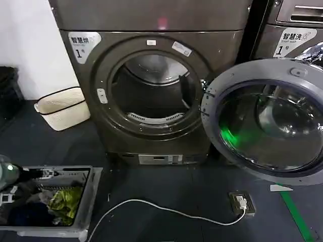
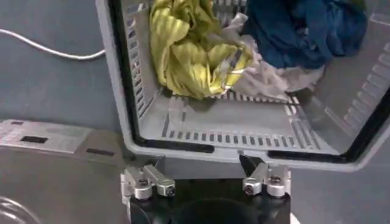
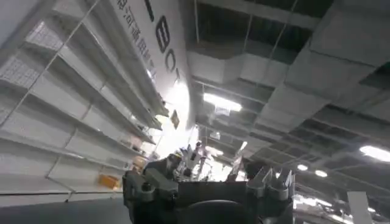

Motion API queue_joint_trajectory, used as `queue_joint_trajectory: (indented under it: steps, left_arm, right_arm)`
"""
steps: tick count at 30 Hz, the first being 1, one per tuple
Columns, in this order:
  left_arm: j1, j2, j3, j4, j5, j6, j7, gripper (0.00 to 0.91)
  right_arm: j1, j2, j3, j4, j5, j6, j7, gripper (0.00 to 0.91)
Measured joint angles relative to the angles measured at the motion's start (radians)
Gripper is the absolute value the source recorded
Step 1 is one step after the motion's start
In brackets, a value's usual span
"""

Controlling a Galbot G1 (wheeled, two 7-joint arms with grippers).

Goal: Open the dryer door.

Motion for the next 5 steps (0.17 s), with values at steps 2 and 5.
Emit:
queue_joint_trajectory:
  steps: [2,5]
  left_arm:
    - [-0.001,0.003,-0.001,0.002,-0.004,0.000,0.000,0.907]
    - [-0.003,0.004,-0.002,0.002,-0.014,0.000,0.000,0.907]
  right_arm:
    - [0.002,0.000,0.000,-0.002,0.000,0.000,0.000,0.907]
    - [0.003,-0.002,-0.001,-0.007,-0.003,0.000,-0.002,0.907]
